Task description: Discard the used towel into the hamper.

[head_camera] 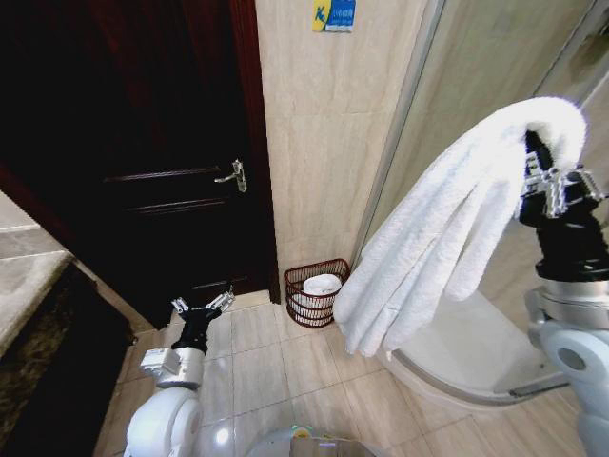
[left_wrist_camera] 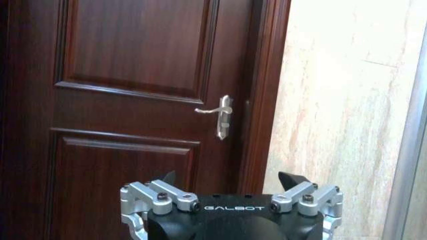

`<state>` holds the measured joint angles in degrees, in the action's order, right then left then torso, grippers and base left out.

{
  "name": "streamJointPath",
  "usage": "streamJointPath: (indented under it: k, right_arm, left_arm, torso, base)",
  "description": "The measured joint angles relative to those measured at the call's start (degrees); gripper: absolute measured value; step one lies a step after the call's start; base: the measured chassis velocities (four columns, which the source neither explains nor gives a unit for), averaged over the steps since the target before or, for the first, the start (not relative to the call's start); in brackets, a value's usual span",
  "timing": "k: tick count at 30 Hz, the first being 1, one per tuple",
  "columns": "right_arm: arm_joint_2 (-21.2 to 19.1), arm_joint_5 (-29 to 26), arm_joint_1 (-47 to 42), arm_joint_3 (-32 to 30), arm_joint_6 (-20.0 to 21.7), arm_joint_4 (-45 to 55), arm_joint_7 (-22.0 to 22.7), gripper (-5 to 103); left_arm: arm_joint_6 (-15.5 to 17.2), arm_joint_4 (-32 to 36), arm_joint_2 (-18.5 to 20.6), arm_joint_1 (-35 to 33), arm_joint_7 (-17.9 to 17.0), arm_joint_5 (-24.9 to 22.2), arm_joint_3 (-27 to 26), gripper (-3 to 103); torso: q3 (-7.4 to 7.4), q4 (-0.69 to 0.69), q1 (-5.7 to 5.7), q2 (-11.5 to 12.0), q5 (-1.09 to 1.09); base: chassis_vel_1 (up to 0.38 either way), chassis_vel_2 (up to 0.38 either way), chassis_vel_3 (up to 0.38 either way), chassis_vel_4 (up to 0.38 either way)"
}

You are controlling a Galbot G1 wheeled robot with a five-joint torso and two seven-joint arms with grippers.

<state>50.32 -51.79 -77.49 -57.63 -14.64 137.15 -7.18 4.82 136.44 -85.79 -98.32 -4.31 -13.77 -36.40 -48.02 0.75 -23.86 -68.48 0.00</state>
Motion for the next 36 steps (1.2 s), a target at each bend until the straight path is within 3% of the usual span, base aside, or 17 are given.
streamJointPath:
  k: [9, 36]
  right_arm:
    - [1.45, 1.38, -0.6, 2.39, -1.41, 1.26, -0.07, 10]
    - [0.55, 2.42, -0.8, 2.34, -1.5, 0.61, 0.42, 10]
  left_arm:
    - [0.0, 0.0, 0.0, 0.0, 0.0, 0.0, 0.0, 100]
    - [0.0, 0.0, 0.0, 0.0, 0.0, 0.0, 0.0, 100]
  torso:
    - [-0.03, 0.0, -0.02, -0.04, -0.01]
    - [0.29, 0.0, 0.25, 0.55, 0.0]
  base:
    - [0.0, 0.0, 0.0, 0.0]
    - [0.003, 0.003, 0.004, 0.004]
